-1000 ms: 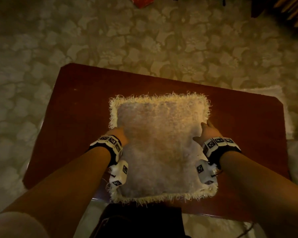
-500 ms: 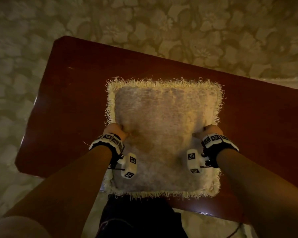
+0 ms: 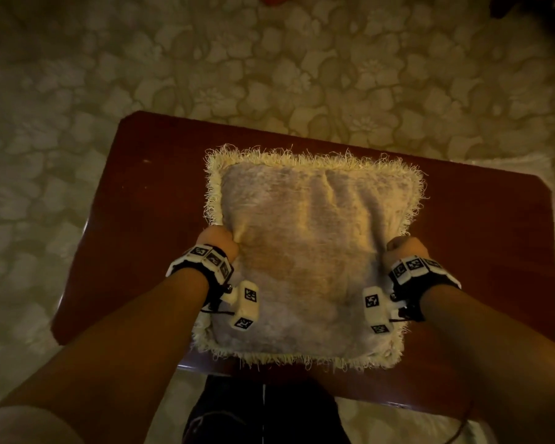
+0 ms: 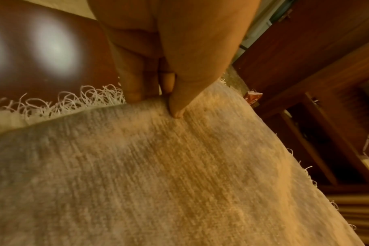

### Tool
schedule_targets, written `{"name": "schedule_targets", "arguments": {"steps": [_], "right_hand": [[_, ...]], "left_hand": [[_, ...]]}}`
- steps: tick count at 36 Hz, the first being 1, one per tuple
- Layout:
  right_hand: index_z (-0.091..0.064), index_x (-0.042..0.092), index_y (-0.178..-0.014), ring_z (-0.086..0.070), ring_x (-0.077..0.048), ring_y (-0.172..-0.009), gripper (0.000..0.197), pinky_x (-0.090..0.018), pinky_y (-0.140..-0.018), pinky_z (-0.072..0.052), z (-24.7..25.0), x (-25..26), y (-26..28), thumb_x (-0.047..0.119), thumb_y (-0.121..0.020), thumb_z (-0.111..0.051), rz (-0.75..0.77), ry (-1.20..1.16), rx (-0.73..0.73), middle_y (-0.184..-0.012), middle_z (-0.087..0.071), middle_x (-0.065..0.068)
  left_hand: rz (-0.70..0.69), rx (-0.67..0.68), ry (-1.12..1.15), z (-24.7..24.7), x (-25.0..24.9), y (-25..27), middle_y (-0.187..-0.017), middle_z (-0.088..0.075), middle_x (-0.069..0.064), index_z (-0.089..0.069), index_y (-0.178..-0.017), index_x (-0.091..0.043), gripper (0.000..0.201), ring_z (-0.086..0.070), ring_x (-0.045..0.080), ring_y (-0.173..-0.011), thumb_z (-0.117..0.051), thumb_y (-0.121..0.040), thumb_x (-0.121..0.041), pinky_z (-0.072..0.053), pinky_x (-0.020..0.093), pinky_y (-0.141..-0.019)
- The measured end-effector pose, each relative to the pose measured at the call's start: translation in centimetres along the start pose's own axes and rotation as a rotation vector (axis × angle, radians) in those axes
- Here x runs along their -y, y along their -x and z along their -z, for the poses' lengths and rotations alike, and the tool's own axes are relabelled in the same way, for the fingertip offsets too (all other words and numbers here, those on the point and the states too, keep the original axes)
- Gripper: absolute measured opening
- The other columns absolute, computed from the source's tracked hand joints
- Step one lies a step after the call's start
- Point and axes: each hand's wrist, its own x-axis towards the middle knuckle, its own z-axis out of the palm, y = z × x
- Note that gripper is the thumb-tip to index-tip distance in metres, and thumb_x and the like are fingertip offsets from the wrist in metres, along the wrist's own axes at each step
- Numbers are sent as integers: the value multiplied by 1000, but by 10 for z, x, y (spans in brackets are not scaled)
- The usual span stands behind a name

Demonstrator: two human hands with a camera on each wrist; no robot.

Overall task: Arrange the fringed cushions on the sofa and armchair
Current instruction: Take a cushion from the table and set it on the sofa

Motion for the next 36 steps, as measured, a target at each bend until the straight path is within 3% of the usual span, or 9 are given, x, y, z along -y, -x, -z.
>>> {"name": "schedule_targets", "arguments": {"steps": [3, 7, 9, 13, 15, 20, 23, 30, 36], "right_hand": [[-55, 11, -61, -49, -24, -58, 25, -26, -52, -39, 12, 4, 20, -2, -82, -54, 7, -43, -44, -66, -55, -9], [-58, 11, -67, -54, -26, -65, 20, -29, -58, -43, 33, 9, 50, -1, -83, -53, 20, -93, -100, -73, -59, -10], [-57, 12, -69, -56, -28, -70, 19, -32, -61, -45, 43, 10, 65, 0, -83, -53, 17, -119, -131, -75, -59, -10], [-55, 14, -72, -56, -27, -72, 18, -30, -61, -44, 62, 7, 98, 2, -85, -54, 18, -159, -207, -78, -57, -9], [-53, 14, -72, -53, -25, -67, 18, -28, -57, -43, 69, 2, 114, 0, -84, -52, 16, -194, -239, -76, -55, -8], [-45, 16, -67, -45, -21, -59, 24, -26, -51, -36, 90, -19, 153, -2, -83, -51, -6, -267, -337, -69, -47, -6], [-43, 15, -69, -41, -22, -57, 22, -26, -52, -34, 99, -39, 176, -3, -81, -49, -15, -301, -409, -69, -44, -8], [-45, 14, -66, -49, -25, -66, 24, -27, -60, -41, 109, -108, 228, -1, -81, -56, -110, -386, -592, -68, -49, -9], [-52, 15, -72, -52, -26, -68, 19, -33, -62, -46, 108, -182, 275, 0, -81, -57, -234, -492, -702, -73, -52, -11]], "left_hand": [[-57, -31, -11, 22, -6, 13, -95, -68, 16, -63, -84, -6, 13, -65, 32, -90, -62, -89, -18, -55, 39, -77], [-124, -41, -38, 55, -17, 29, -72, -57, 10, -51, -67, -12, 32, -57, 29, -71, -62, -90, -30, -49, 34, -64], [-139, -31, -65, 70, -22, 37, -64, -48, 6, -45, -61, -13, 36, -49, 25, -62, -62, -91, -25, -44, 33, -60], [-225, -16, -124, 93, -36, 57, -88, -62, 18, -63, -86, -2, 15, -61, 34, -85, -58, -92, -14, -52, 41, -79], [-273, -21, -143, 100, -42, 64, -102, -67, 20, -65, -100, 2, 20, -64, 35, -96, -56, -93, -14, -55, 42, -85], [-409, -34, -146, 110, -60, 85, -105, -68, 19, -66, -101, 0, 22, -66, 33, -98, -58, -92, -18, -55, 43, -88], [-458, -20, -91, 113, -79, 99, -99, -67, 22, -60, -84, -5, 13, -65, 36, -92, -60, -91, -16, -56, 46, -84], [-608, -23, 20, 91, -130, 132, -73, -58, 18, -50, -61, -13, 29, -66, 37, -79, -66, -85, -12, -59, 50, -75], [-793, 27, -22, 51, -176, 174, -71, -59, 15, -50, -59, -14, 29, -67, 38, -79, -71, -78, -9, -59, 49, -74]]}}
